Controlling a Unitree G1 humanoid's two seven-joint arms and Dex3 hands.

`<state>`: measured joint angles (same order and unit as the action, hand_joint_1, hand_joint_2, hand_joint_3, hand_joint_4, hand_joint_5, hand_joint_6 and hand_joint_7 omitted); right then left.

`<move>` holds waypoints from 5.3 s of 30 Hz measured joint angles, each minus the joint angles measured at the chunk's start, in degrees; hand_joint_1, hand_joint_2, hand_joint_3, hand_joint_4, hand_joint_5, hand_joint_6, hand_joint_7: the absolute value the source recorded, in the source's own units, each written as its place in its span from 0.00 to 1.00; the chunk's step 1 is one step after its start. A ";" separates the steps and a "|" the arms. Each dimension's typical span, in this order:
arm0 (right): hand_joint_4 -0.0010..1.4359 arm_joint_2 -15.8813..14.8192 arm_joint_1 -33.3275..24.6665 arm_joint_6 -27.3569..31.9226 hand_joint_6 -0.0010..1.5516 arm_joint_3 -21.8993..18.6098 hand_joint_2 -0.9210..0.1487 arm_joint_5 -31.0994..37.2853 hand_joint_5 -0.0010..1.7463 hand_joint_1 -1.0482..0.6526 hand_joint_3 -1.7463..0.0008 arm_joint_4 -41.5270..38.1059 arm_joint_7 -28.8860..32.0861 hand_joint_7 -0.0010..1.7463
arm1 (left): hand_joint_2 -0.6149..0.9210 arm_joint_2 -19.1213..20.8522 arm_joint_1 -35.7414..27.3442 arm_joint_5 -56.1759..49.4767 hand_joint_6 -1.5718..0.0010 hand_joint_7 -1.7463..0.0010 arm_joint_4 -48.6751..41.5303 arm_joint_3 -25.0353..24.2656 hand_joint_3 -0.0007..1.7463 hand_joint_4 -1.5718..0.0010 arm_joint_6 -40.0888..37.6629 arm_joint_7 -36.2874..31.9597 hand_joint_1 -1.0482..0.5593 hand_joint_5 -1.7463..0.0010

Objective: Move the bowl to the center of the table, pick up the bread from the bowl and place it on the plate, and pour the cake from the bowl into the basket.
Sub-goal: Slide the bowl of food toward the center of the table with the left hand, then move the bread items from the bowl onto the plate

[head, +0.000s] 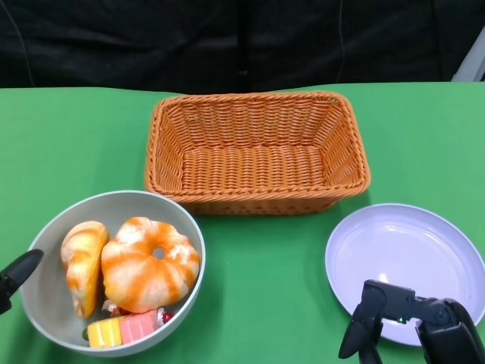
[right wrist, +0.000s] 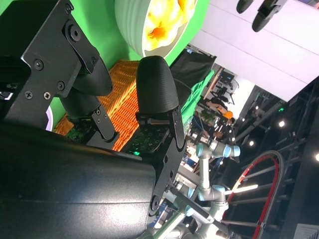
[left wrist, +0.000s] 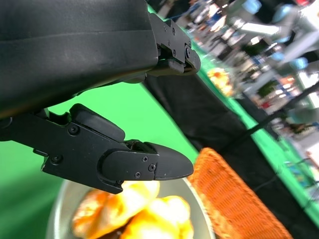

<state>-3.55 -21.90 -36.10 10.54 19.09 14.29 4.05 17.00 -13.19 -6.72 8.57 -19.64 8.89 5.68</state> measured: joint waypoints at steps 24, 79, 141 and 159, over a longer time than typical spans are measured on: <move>0.68 -0.25 -0.17 -0.17 0.55 -0.07 0.71 -0.42 1.00 0.76 0.00 0.07 -0.43 0.86 | 1.00 3.35 12.75 21.35 1.00 1.00 -9.45 3.70 0.32 1.00 -44.14 17.60 0.25 1.00; 0.00 -7.96 18.18 32.69 0.03 8.02 0.00 22.31 0.43 0.29 1.00 10.67 -17.89 0.30 | 1.00 -7.52 16.25 38.48 1.00 1.00 4.28 14.30 0.29 1.00 -65.19 12.35 0.22 1.00; 0.72 -10.43 26.28 5.88 0.58 -5.86 0.84 16.28 1.00 0.58 0.00 -5.62 16.52 0.91 | 1.00 -8.72 6.24 5.84 0.76 0.96 4.21 26.28 0.26 0.77 -21.16 2.13 0.29 0.80; 0.71 -14.93 21.89 13.44 0.63 -8.57 0.81 20.83 0.98 0.64 0.09 -10.02 11.42 0.76 | 1.00 -5.44 -0.18 4.95 0.75 0.97 12.88 22.20 0.26 0.81 -19.79 3.77 0.28 0.75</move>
<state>-18.49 -0.02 -22.66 1.97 39.92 4.28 15.46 11.56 -13.37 -1.77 21.44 2.55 -10.90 9.45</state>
